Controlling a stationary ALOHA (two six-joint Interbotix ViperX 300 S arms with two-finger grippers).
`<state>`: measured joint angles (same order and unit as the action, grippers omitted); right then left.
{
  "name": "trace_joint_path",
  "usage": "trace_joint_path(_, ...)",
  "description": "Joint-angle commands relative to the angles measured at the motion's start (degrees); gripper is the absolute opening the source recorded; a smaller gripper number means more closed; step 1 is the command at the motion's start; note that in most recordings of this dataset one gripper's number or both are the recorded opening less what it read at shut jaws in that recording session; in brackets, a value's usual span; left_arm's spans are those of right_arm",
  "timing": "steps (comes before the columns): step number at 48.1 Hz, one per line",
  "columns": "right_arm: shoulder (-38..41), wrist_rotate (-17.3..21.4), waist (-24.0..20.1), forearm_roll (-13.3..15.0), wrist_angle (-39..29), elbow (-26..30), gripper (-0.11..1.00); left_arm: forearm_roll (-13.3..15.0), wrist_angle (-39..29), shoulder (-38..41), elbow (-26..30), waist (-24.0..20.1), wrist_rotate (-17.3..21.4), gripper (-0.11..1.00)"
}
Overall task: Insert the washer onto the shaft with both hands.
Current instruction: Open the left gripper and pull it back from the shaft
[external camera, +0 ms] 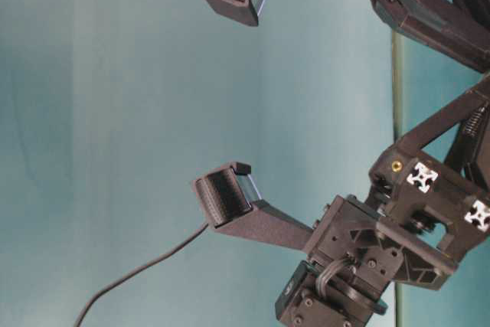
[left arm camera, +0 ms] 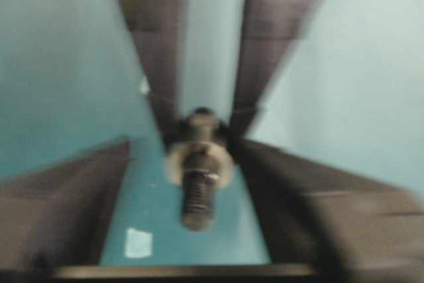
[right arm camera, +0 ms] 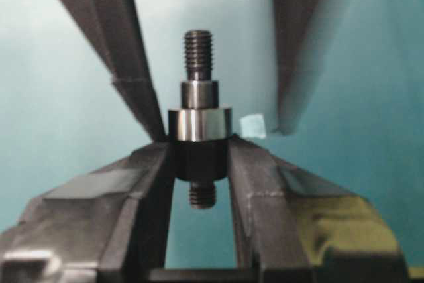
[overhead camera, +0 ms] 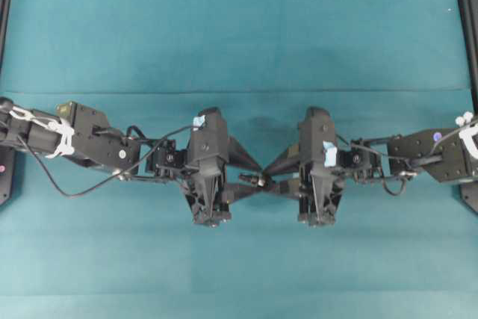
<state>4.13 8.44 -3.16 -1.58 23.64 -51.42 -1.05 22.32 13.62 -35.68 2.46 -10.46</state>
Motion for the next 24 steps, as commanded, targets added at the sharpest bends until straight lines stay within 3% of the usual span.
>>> trace_joint_path(1, -0.6, 0.3, 0.6, -0.2, 0.6, 1.1, 0.00, -0.2, 0.1, -1.8, 0.9, 0.4, 0.2, 0.89)
trace_joint_path(24, -0.6, 0.2, 0.6, -0.2, 0.4, 1.1, 0.00, -0.2, -3.2, -4.7, 0.4, 0.4, 1.0, 0.85)
